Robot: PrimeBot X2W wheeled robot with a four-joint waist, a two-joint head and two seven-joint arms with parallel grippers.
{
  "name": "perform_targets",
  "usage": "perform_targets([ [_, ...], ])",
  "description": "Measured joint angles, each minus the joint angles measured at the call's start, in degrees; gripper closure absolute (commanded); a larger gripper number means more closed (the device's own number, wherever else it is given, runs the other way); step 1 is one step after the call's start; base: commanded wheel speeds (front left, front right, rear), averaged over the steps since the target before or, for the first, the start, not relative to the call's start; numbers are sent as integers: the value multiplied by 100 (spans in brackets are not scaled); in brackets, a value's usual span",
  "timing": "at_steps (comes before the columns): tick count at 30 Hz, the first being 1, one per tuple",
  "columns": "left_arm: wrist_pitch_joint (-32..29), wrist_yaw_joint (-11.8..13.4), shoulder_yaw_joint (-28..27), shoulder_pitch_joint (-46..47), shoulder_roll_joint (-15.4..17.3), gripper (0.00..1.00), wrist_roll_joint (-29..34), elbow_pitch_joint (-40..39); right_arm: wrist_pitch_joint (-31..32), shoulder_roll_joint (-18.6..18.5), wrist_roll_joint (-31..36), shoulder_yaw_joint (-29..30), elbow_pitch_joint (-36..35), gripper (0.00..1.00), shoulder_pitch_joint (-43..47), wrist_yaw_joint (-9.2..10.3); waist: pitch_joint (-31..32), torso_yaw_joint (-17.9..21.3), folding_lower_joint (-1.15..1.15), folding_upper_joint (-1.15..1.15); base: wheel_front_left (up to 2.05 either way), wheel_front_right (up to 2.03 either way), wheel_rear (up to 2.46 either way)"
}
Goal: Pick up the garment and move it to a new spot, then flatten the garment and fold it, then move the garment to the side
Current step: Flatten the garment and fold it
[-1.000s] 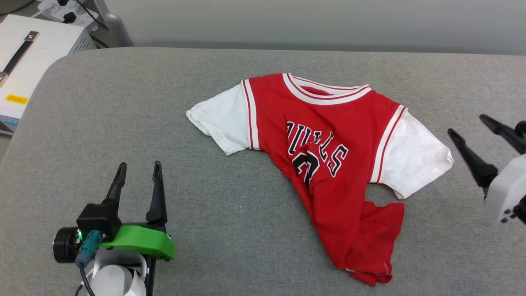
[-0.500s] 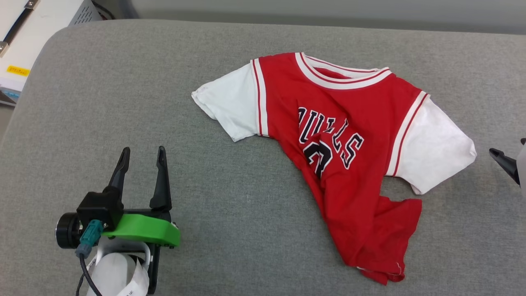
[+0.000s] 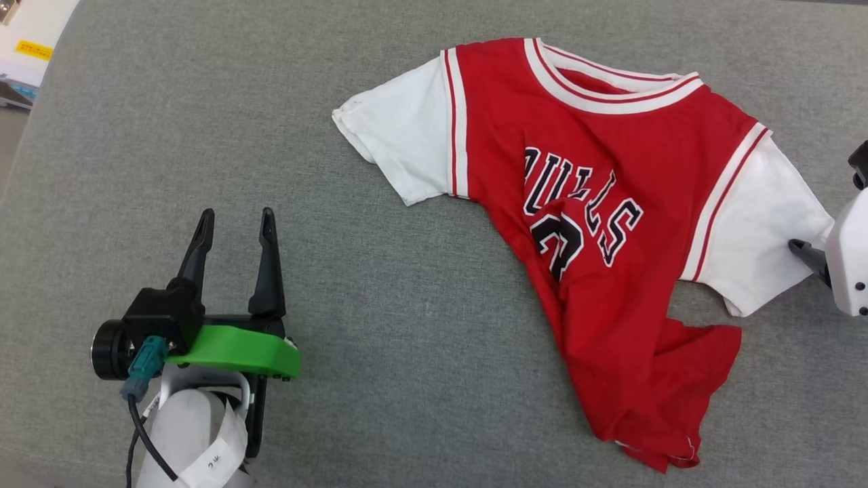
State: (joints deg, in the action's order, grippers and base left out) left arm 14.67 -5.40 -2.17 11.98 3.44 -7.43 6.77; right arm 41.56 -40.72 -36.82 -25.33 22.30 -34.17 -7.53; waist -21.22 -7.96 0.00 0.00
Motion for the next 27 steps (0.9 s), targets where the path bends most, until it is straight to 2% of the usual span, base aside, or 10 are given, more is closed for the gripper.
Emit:
perform_targets([
  [4,0,-16,-33,21,-8,0,-2,5,-152,-74,-143,-227,64,0,-38,2,-51,-20,0,0,0,0,0],
  [5,0,-16,-56,23,-9,0,-3,5,-242,-79,-176,-260,64,71,-44,3,-51,-6,0,0,0,0,0],
  [6,0,-16,-86,24,-10,0,-4,10,-356,-85,-200,-301,65,100,-58,7,-46,17,0,0,0,0,0],
  [11,-1,-70,-212,88,21,0,-2,64,-1085,22,-289,-404,59,100,-106,-1,76,147,0,0,0,0,0],
  [15,-1,-112,-211,271,222,0,53,234,-1493,-5,-282,-342,-4,100,-115,0,218,247,0,0,0,0,0],
  [22,-5,-178,67,1050,850,0,-153,725,-1772,-300,-274,-65,-310,100,-114,0,426,468,0,0,0,0,0],
  [27,-408,-192,702,1955,1550,0,-699,957,-1759,-364,-274,132,-635,100,-16,0,435,649,0,0,0,0,0],
])
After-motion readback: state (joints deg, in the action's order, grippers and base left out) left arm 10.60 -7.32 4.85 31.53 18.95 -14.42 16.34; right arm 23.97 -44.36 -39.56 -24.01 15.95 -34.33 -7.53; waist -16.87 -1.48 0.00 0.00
